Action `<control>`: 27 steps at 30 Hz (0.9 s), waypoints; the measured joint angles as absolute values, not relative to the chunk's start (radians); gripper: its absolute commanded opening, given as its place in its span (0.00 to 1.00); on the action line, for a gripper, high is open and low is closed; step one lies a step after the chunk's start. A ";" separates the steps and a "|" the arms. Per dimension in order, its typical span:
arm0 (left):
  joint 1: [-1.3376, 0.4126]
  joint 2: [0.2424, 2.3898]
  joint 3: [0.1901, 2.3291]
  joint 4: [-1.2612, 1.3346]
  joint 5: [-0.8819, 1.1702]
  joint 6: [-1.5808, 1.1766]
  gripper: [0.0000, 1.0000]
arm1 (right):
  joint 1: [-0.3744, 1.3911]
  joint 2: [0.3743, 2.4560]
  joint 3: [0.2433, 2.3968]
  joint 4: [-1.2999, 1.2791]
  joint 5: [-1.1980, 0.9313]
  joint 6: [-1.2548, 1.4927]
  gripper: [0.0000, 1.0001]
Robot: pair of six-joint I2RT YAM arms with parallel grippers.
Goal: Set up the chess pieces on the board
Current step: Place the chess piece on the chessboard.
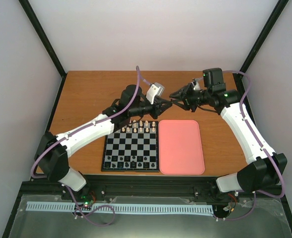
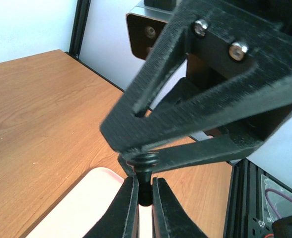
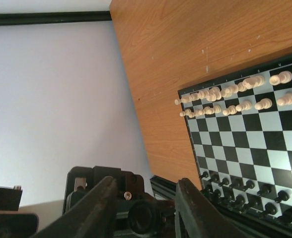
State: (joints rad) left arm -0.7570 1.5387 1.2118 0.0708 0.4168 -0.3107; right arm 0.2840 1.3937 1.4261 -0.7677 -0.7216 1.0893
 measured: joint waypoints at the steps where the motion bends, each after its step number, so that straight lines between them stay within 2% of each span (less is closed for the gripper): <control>1: -0.757 1.534 1.213 0.062 0.421 -0.305 0.01 | 0.284 1.394 1.426 -0.767 -0.721 1.092 0.37; 8: -0.757 1.515 1.225 0.010 0.450 -0.270 0.01 | 0.284 1.394 1.426 -0.766 -0.717 1.096 0.47; 14: -0.757 1.509 1.290 -0.155 0.485 -0.202 0.01 | 0.284 1.400 1.430 -0.780 -0.679 1.056 0.55; 27: -0.741 1.420 1.444 -0.856 0.449 -0.137 0.01 | 0.253 1.480 1.451 -0.916 -0.392 0.784 0.56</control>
